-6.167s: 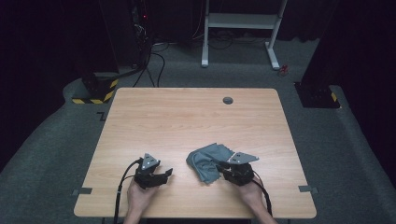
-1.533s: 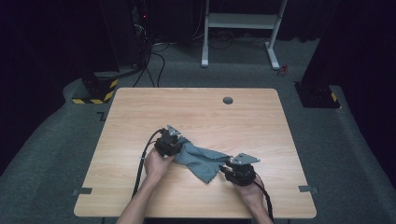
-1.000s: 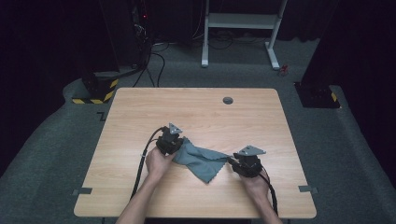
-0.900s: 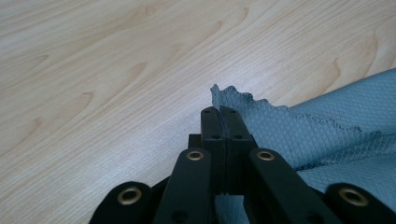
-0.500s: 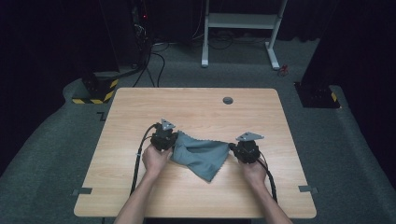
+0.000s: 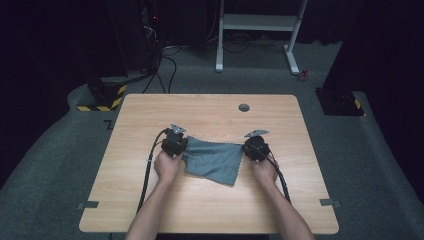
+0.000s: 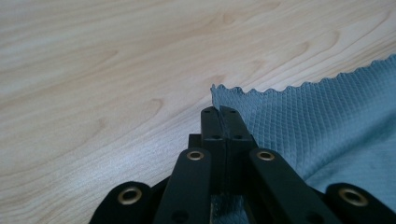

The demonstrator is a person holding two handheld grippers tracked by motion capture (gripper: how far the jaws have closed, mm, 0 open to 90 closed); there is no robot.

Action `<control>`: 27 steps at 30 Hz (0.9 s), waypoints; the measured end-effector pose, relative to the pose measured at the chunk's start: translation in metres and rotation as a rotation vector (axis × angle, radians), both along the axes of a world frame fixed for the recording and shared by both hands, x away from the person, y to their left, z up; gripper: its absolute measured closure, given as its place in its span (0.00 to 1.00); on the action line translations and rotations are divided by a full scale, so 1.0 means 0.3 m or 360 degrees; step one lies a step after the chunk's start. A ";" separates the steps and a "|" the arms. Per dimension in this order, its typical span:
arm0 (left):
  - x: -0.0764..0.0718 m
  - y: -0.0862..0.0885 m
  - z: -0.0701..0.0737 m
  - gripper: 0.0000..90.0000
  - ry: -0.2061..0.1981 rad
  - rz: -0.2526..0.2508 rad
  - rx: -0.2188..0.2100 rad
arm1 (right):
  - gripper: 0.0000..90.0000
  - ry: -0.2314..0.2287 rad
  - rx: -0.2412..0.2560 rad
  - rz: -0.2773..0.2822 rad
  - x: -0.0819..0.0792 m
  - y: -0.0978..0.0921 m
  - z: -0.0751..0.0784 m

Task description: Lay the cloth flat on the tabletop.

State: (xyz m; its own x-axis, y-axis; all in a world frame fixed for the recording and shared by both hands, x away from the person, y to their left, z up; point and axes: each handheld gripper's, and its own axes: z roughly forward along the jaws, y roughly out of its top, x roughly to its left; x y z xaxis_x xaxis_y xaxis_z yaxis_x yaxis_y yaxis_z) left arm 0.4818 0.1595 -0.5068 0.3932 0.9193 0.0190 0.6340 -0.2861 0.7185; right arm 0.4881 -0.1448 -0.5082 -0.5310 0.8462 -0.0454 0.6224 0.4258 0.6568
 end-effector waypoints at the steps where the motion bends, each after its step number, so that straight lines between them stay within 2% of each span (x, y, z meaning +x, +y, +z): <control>1: 0.003 -0.001 -0.006 0.99 0.0003 -0.0003 0.0012 | 1.00 0.0002 -0.0010 -0.0003 0.005 0.008 -0.001; 3: 0.004 -0.003 -0.011 0.97 0.0006 -0.0005 0.0022 | 0.99 -0.0005 -0.0015 -0.0003 0.008 0.014 -0.002; 4: 0.007 -0.005 -0.019 0.94 0.0006 -0.0009 0.0073 | 0.97 0.0001 -0.0004 -0.0015 0.013 0.017 -0.007; 6: 0.009 -0.003 -0.026 0.86 0.0013 -0.0009 0.0110 | 0.93 0.0003 0.0005 -0.0019 0.019 0.012 -0.011; 8: 0.009 0.002 -0.024 0.76 0.0020 -0.0001 0.0098 | 0.88 0.0015 0.0020 -0.0032 0.022 0.002 -0.008; 9: 0.003 0.013 -0.012 0.73 0.0024 0.0001 0.0056 | 0.85 0.0012 0.0031 -0.0040 0.022 -0.006 -0.005; 12: -0.028 0.015 0.022 0.67 -0.0006 -0.0049 -0.0007 | 0.82 -0.0011 0.0083 -0.0053 0.006 -0.024 0.017; 14: -0.067 0.013 0.045 0.64 -0.0032 -0.0103 -0.0013 | 0.80 -0.0048 0.0111 -0.0015 -0.019 -0.030 0.037; 15: -0.067 0.013 0.045 0.63 -0.0032 -0.0103 -0.0013 | 0.80 -0.0048 0.0111 -0.0015 -0.019 -0.030 0.037; 16: -0.113 0.005 0.060 0.62 -0.0037 -0.0163 0.0020 | 0.80 -0.0067 0.0117 0.0049 -0.055 -0.027 0.052; 17: -0.135 0.003 0.066 0.61 -0.0040 -0.0190 0.0054 | 0.80 -0.0077 0.0116 0.0087 -0.076 -0.025 0.056; 18: -0.156 0.003 0.071 0.61 -0.0039 -0.0212 0.0056 | 0.80 -0.0082 0.0116 0.0126 -0.096 -0.023 0.059; 19: -0.156 0.003 0.071 0.61 -0.0039 -0.0212 0.0056 | 0.80 -0.0075 0.0128 0.0158 -0.116 -0.020 0.059; 20: -0.186 0.006 0.077 0.62 -0.0021 -0.0250 0.0014 | 0.80 -0.0068 0.0137 0.0191 -0.135 -0.017 0.058; 22: -0.198 0.006 0.077 0.62 -0.0007 -0.0269 -0.0012 | 0.80 -0.0043 0.0156 0.0253 -0.168 -0.009 0.051; 23: -0.216 -0.003 0.072 0.63 0.0017 -0.0306 -0.0030 | 0.80 -0.0040 0.0163 0.0285 -0.182 -0.004 0.046; 27: -0.226 -0.024 0.046 0.63 0.0035 -0.0304 0.0012 | 0.79 -0.0010 0.0192 0.0361 -0.232 0.012 0.035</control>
State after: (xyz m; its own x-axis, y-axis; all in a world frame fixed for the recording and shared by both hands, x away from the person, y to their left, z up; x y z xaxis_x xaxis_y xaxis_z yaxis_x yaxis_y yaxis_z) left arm 0.4139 0.1524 -0.4928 0.5610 0.8277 0.0150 0.5832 -0.4080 0.7025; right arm 0.4184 -0.1412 -0.4976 -0.7081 0.7047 0.0445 0.5153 0.4726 0.7149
